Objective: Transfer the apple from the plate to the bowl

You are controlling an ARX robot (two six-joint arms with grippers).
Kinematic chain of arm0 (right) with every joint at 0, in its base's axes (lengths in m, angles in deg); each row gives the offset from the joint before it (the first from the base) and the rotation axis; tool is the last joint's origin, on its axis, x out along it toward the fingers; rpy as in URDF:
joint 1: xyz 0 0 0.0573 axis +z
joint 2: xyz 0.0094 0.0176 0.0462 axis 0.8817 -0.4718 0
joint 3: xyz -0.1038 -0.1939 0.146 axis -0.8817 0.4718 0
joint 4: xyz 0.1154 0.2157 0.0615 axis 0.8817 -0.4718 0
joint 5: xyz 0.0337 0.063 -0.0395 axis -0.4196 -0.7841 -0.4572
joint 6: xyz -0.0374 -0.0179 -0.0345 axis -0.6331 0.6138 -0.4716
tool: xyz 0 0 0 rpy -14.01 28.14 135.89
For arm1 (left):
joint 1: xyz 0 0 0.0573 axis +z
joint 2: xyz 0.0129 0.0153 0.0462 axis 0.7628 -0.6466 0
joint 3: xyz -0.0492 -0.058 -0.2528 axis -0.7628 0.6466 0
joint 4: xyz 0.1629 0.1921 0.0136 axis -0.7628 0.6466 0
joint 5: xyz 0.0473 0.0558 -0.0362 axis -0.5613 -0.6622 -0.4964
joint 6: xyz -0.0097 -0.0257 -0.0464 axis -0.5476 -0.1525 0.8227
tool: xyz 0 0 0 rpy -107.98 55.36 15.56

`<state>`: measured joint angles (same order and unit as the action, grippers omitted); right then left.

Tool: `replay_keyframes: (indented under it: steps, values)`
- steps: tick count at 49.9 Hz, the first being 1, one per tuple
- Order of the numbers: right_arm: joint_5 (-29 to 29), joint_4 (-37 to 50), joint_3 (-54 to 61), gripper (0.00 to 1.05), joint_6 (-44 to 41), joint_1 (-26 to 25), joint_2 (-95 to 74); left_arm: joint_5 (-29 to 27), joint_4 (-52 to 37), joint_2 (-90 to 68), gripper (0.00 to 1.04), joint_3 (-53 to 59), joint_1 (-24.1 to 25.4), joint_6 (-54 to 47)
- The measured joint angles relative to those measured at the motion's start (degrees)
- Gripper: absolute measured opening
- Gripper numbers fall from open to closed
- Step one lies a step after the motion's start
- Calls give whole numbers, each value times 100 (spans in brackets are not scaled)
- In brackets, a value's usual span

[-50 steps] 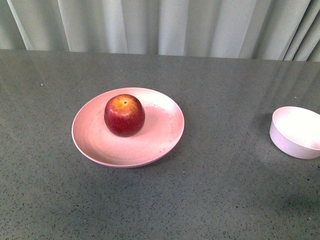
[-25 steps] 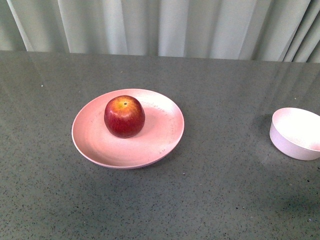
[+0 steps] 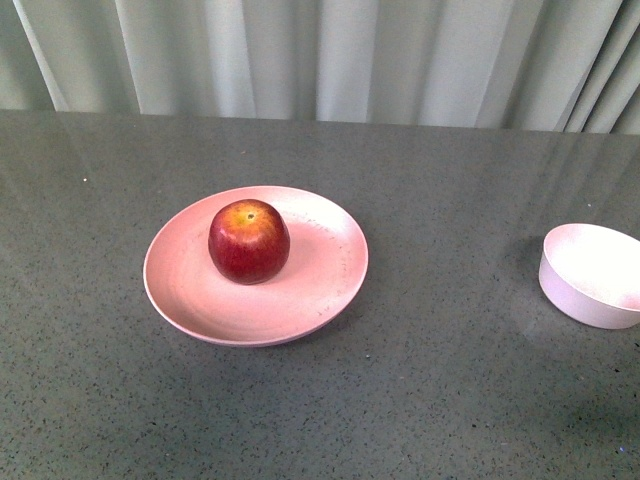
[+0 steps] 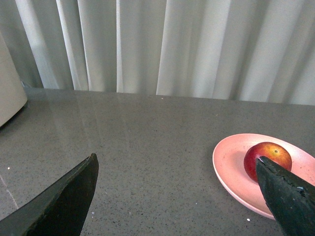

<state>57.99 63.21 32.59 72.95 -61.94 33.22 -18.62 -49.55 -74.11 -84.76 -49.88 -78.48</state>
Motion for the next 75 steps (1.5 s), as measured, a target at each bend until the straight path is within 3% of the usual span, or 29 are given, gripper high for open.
replay_keyframes:
  steps: [3,6,10,16,25,35,58,62,69,75]
  values:
    - [-129,-72,-24,96,-2,-28,-46,2,0,0,96,0,0,2]
    - [-1279,-1014,-393,96,-85,-492,-758,0,0,0,96,0,0,0]
    - [-1963,-551,-671,96,-308,-1134,-2175,2,0,0,96,0,0,0]
    - [-2022,1049,-1360,96,-487,-1611,-4236,2,0,0,96,0,0,0]
    - [-1598,2430,-2457,96,-566,-1615,-7219,2,0,0,96,0,0,0]
    - [-1349,2614,-3298,96,-326,-1541,-9263,2,0,0,96,0,0,0]
    - [-981,2529,-4054,96,234,-1366,-10802,2,0,0,96,0,0,0]
    - [-938,2487,-4107,87,313,-1327,-10876,2,0,0,96,0,0,0]
    - [-855,2367,-4192,59,533,-1261,-10992,2,0,0,96,0,0,0]
    - [-855,2299,-4199,44,645,-1237,-10996,2,0,0,96,0,0,0]
